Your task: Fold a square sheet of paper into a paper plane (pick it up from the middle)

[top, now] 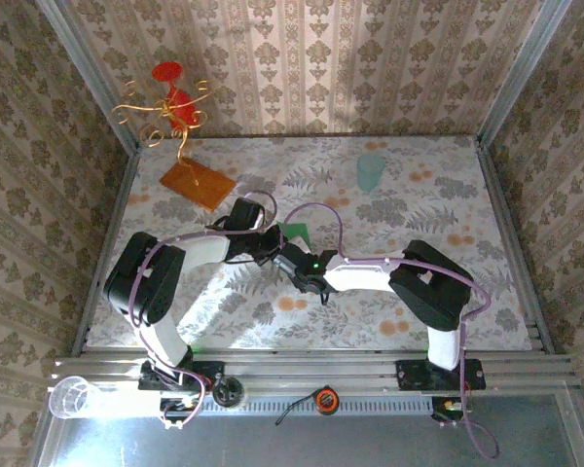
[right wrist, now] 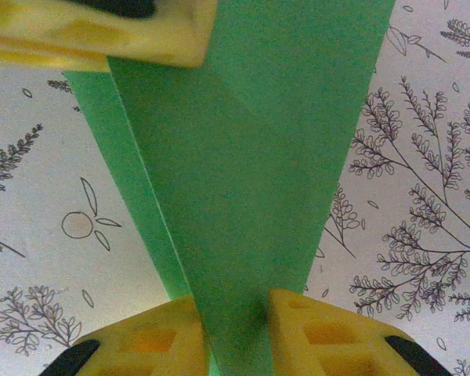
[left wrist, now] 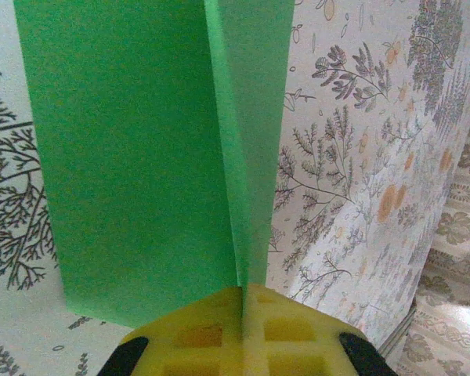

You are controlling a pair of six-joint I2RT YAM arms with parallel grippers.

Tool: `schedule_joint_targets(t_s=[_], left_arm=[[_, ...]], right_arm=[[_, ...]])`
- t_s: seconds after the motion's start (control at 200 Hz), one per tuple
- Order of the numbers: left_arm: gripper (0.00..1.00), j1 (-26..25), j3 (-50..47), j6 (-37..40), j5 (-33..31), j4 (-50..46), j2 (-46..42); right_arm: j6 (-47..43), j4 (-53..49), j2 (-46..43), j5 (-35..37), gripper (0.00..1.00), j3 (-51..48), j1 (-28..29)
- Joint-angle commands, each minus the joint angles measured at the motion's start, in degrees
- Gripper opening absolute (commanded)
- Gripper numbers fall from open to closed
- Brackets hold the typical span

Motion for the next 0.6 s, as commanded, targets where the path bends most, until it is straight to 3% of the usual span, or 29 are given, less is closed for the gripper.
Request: schedule_joint_targets(t_s=[0.0,0.28,0.595], left_arm=[[0.0,-0.5,1.1,-0.4,1.7,0.0,0.6],[0.0,0.4,1.5,-0.6,2.0,0.1,0.5],[0.19,3.3,2.3,-0.7,1.5,-0.2,-0.5]], right_arm=[[0.3,1.5,1.6,2.0,0.26,2.3,-0.4],[0.6,1.5,2.1,0.3,0.18,2.2,-0.8],[0.3,2.2,1.8,-3.2,0.13,0.2,-0.9]])
